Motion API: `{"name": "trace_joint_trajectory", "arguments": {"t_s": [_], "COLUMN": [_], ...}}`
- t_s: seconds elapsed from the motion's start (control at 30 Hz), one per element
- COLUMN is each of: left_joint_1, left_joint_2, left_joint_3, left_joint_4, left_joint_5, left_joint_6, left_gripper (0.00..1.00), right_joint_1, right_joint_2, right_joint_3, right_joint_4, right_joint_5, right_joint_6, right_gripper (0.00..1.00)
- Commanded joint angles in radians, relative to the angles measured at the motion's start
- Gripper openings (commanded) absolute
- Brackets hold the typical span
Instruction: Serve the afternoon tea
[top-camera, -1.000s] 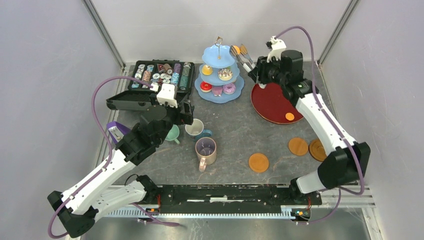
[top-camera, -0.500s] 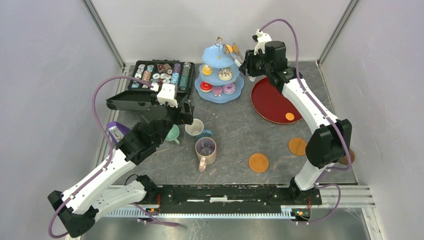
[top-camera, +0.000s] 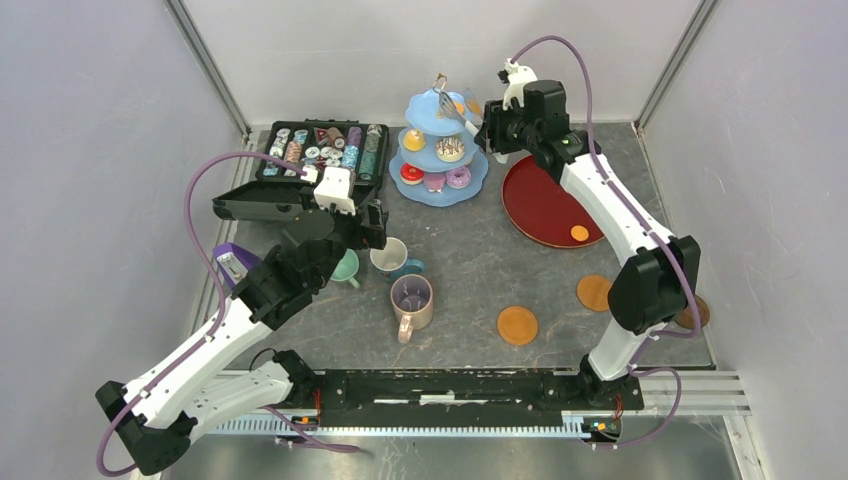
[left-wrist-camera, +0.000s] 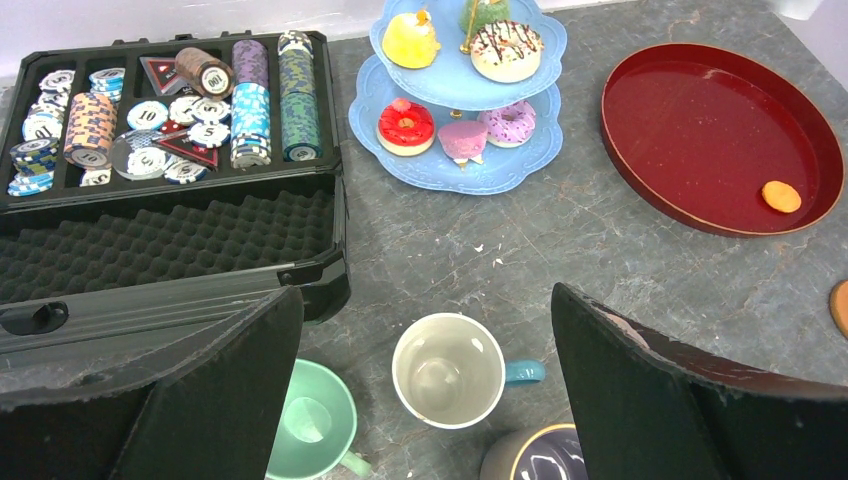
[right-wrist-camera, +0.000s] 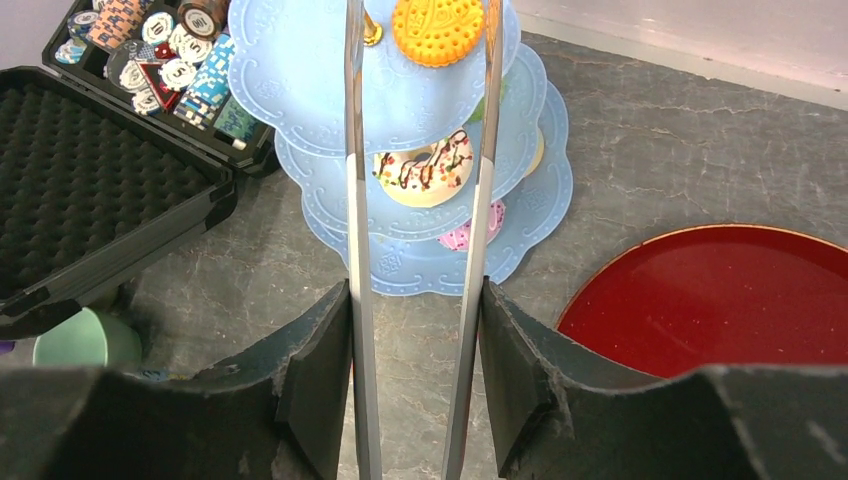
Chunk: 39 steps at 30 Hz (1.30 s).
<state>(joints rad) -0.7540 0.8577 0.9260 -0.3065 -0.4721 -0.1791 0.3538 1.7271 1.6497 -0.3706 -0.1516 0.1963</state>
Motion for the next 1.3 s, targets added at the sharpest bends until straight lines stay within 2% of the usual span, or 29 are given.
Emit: {"name": "trace_joint_trajectory", "arguments": {"t_s": [0.0,0.23,0.37,0.5,0.7,0.93,1.0,1.13,1.27], "left_joint_1": [0.004,0.004,0.004,0.004,0.004,0.002,0.002,0.001,0.001], "left_joint_2": [0.0,0.007,0.003,-0.003,-0.018,-0.017,-0.014,-0.02,-0.027], "left_joint_3": [0.027,0.029,0.028,0.029,0.03,0.033,0.033,0.031,0.029], "left_joint_4": [0.017,0.018,0.018,0.016,0.014,0.014,0.014,0.014,0.012], "left_joint_5": [-0.019,-0.007,-0.005,0.001,0.01,0.043,0.048,0.049,0.041], "left_joint_6": [-0.012,-0.017,-0.019,-0.019,-0.02,-0.036,-0.039,-0.04,-0.039], "left_gripper": [0.99,0.99,0.99,0.99,1.0,1.0,1.0,1.0,1.0], "right_joint_1": [0.007,0.006,0.007,0.006,0.005,-0.02,-0.058,-0.183,-0.231], "right_joint_2": [-0.027,-0.119,-0.209,-0.333,-0.539,-0.674,-0.688,-0.688,-0.681], "right_joint_3": [0.076,0.048,-0.026,-0.163,-0.445,-0.679,-0.712,-0.76,-0.771], "right_joint_4": [0.018,-0.017,-0.034,-0.057,-0.153,-0.303,-0.332,-0.35,-0.338], "right_joint_5": [0.025,0.068,0.113,0.193,0.397,0.573,0.571,0.443,0.387], "right_joint_6": [-0.024,-0.041,-0.061,-0.085,-0.117,-0.066,-0.047,-0.05,-0.061], "right_gripper": [0.5,0.48,0.48,0.48,0.48,0.47,0.47,0.47,0.5]}}
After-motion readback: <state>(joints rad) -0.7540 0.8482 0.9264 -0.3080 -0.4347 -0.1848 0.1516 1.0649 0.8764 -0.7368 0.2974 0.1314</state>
